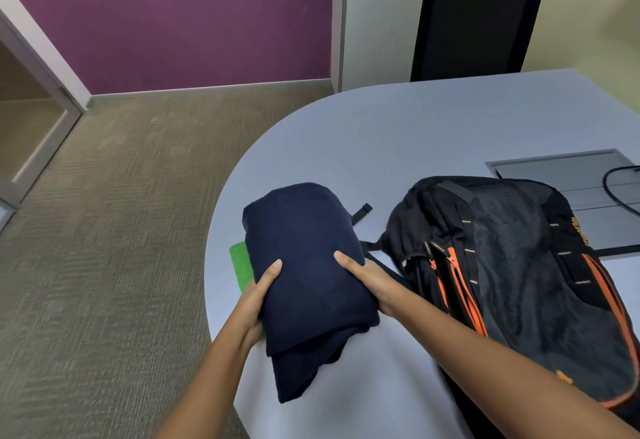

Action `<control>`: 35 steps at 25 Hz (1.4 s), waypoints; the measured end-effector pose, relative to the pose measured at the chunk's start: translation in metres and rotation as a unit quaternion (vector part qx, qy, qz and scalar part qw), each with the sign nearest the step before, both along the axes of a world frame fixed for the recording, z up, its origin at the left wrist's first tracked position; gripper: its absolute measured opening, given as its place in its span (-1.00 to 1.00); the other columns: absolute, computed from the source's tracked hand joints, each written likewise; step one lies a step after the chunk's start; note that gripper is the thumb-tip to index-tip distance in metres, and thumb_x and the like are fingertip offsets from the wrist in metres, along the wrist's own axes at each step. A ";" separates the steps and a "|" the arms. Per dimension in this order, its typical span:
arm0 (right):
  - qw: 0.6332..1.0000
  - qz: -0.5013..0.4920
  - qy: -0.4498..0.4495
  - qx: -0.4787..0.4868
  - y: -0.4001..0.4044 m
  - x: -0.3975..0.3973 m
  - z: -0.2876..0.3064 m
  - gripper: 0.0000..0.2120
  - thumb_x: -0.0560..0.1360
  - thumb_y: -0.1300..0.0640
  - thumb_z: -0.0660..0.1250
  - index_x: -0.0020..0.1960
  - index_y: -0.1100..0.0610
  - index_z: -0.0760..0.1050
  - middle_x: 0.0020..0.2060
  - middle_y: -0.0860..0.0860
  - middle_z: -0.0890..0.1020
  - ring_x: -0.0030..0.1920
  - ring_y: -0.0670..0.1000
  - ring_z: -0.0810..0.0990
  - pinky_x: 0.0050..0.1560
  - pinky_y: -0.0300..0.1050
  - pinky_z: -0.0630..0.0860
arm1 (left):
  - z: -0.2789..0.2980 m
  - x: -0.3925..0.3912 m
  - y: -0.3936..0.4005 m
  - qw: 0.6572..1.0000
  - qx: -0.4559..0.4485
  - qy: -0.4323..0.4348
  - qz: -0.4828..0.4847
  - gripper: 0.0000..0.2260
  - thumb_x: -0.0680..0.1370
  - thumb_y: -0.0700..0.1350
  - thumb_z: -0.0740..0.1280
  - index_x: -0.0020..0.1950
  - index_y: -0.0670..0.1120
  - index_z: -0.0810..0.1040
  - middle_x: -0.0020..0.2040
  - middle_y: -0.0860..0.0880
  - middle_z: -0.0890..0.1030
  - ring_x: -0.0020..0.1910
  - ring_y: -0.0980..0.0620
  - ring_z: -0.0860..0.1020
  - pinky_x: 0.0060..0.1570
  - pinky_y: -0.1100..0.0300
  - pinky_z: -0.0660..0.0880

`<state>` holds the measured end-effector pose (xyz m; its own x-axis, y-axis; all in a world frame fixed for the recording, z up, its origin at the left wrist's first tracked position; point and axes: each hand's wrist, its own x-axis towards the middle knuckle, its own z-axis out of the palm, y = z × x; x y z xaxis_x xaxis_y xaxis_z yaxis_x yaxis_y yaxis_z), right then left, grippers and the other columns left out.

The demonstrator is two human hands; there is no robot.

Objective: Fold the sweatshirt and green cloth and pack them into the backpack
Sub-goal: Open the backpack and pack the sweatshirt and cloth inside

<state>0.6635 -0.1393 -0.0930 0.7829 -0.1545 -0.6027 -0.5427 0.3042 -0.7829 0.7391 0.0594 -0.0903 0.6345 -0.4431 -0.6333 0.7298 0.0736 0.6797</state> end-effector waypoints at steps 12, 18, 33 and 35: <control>0.944 -0.093 -0.114 0.294 -0.043 -0.108 0.062 -0.27 0.10 -0.12 0.62 0.18 0.17 0.58 0.16 0.14 0.61 0.15 0.10 0.60 0.11 -0.01 0.54 | 0.056 -0.077 -0.071 0.981 -0.189 0.020 -0.030 -0.41 -0.06 0.02 0.65 -0.07 -0.09 0.71 -0.03 -0.07 0.69 -0.08 -0.02 0.66 -0.09 0.11 0.61; 0.942 -0.165 -0.121 0.266 -0.101 -0.187 0.074 -0.42 0.06 -0.06 0.63 -0.02 0.21 0.65 -0.04 0.14 0.68 -0.01 0.10 0.66 -0.07 -0.07 0.59 | 0.073 -0.140 -0.134 0.978 -0.173 0.009 -0.118 -0.33 0.13 0.18 0.58 0.17 -0.06 0.58 0.14 -0.05 0.64 0.10 0.01 0.61 0.07 0.11 0.52; 0.900 -0.403 -0.112 0.123 -0.211 -0.383 0.080 -0.63 0.51 -0.02 0.22 -0.36 0.10 0.63 -0.39 0.04 0.64 -0.36 0.01 0.63 -0.20 -0.05 0.42 | -0.049 -0.252 -0.269 0.378 0.279 -0.660 -0.586 -0.32 0.54 0.19 0.17 0.54 -0.02 -0.02 0.56 0.05 -0.01 0.54 -0.03 -0.12 0.48 -0.06 -0.18; 0.900 -0.408 -0.091 0.124 -0.213 -0.402 0.072 -0.73 0.43 -0.04 0.32 -0.25 0.13 0.65 -0.31 0.09 0.67 -0.29 0.05 0.66 -0.16 -0.01 0.44 | -0.051 -0.250 -0.276 0.366 0.298 -0.651 -0.595 -0.32 0.54 0.21 0.15 0.54 -0.02 -0.05 0.56 0.08 -0.07 0.54 -0.03 -0.13 0.48 -0.07 -0.15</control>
